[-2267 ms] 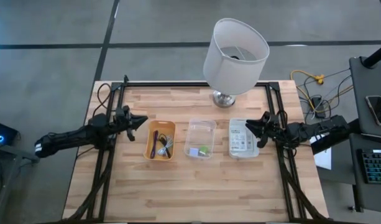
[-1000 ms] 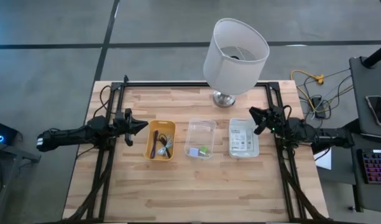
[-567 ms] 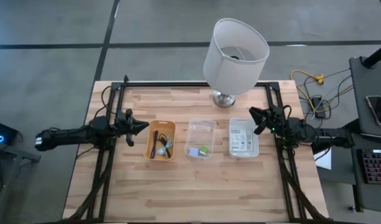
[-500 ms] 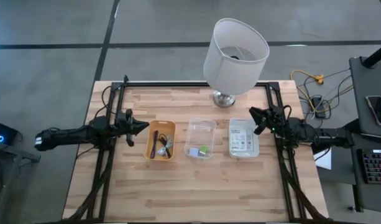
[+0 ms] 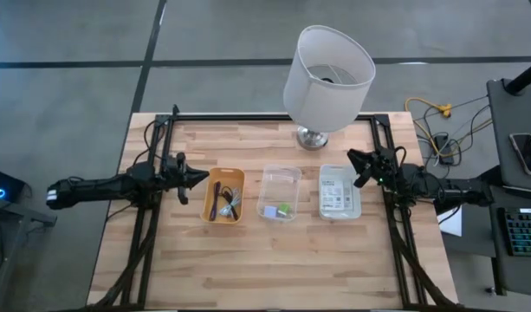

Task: Pick and place items into bin
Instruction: Return to home position

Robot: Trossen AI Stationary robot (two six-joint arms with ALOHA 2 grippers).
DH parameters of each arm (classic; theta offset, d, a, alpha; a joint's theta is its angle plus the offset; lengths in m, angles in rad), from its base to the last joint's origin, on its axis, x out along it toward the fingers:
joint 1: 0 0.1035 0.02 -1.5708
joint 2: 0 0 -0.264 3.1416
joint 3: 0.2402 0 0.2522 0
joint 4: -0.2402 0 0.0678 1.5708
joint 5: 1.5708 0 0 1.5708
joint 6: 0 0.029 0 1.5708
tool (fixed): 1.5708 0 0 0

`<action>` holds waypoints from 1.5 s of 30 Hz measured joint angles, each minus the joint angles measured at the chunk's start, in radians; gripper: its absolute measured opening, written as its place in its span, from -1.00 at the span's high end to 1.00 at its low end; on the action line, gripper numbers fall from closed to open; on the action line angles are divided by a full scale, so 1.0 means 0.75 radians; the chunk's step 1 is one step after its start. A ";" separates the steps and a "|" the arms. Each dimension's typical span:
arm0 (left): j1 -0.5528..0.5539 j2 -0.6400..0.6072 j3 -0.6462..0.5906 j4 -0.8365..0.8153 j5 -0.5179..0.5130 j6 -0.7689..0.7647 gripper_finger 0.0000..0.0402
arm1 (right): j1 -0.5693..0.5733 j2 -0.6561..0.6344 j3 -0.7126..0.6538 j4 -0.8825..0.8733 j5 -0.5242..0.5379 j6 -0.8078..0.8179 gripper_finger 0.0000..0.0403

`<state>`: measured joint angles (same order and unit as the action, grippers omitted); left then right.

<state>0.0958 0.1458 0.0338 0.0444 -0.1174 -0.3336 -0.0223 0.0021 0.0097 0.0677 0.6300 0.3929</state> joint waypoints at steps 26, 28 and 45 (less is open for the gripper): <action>0.000 0.038 0.000 0.000 0.000 0.000 1.00 | 0.000 0.001 -0.001 0.000 -0.001 0.000 0.62; 0.000 0.039 0.000 -0.001 0.000 0.000 1.00 | 0.000 0.002 -0.001 0.000 0.000 0.000 0.63; 0.000 0.040 0.000 0.000 0.000 0.000 1.00 | 0.000 0.002 -0.001 0.000 -0.001 0.000 0.66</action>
<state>0.0959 0.1761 0.0338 0.0441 -0.1177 -0.3336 -0.0221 0.0032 0.0093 0.0677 0.6296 0.3927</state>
